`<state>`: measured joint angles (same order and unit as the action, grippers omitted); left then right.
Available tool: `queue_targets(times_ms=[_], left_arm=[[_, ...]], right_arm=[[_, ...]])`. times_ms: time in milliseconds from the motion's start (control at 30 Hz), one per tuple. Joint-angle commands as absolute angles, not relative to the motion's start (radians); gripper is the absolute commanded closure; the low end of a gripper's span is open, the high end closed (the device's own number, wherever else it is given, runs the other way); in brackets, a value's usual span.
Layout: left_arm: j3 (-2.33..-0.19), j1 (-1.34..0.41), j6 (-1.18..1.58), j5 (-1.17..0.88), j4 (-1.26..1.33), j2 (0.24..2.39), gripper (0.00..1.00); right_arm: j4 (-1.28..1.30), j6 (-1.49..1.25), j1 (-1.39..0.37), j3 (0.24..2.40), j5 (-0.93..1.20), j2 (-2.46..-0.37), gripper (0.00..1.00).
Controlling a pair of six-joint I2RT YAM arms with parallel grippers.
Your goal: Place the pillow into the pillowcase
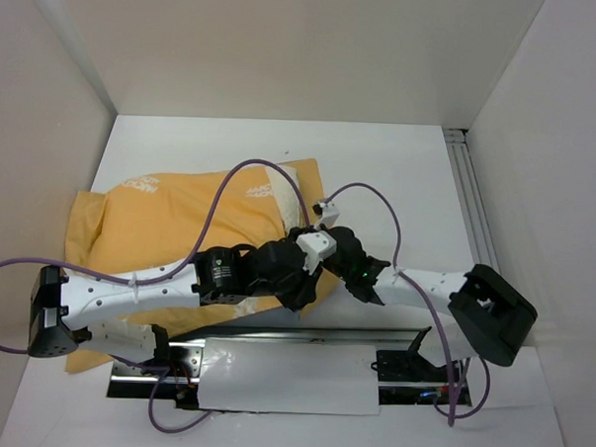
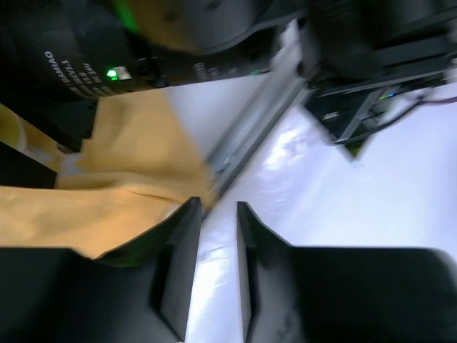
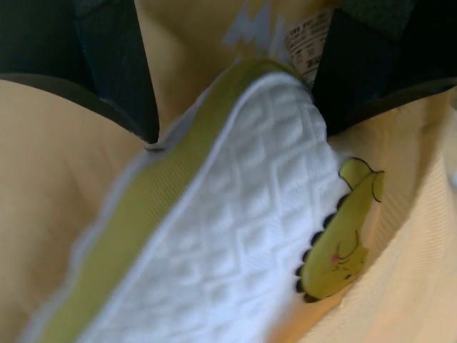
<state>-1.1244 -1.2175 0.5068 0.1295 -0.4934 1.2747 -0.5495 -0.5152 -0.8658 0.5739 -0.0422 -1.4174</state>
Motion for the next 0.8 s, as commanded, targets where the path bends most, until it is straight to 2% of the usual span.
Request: queue_targets(times_ms=[0, 67, 100, 133, 400, 500, 600, 700, 767], left_arm=[[-1.19, -1.247, 0.549, 0.052, -0.342, 1.267, 0.58], [-1.2, -1.247, 0.549, 0.052, -0.366, 1.278, 0.35], [-1.209, -1.247, 0.549, 0.063, -0.382, 1.278, 0.14], [-1.209, -1.247, 0.549, 0.072, -0.382, 1.278, 0.07], [-1.37, -1.204, 0.669, 0.405, -0.641, 1.371, 0.03], [-1.381, -1.036, 0.698, 0.374, -0.666, 1.393, 0.06], [-1.39, -0.777, 0.696, 0.334, -0.655, 1.433, 0.1], [-1.474, -0.636, 0.632, 0.301, -0.655, 1.536, 0.11], [-1.593, -0.603, 0.608, 0.284, -0.693, 1.612, 0.13]], right_arm=[[-0.278, -0.552, -0.857, 0.555, -0.279, -1.3, 0.1], [-0.212, -0.552, -0.848, 0.545, -0.356, -1.258, 0.06], [-0.157, -0.552, -0.848, 0.545, -0.376, -1.22, 0.01], [-0.128, -0.552, -0.848, 0.545, -0.394, -1.203, 0.0], [0.028, -0.577, -0.795, 0.574, -0.538, -1.14, 0.0], [-0.001, -0.568, -0.727, 0.598, -0.496, -1.149, 0.0], [-0.089, -0.557, -0.64, 0.635, -0.399, -1.189, 0.0], [-0.158, -0.509, -0.571, 0.72, -0.301, -1.293, 0.0], [-0.158, -0.488, -0.551, 0.779, -0.269, -1.348, 0.02]])
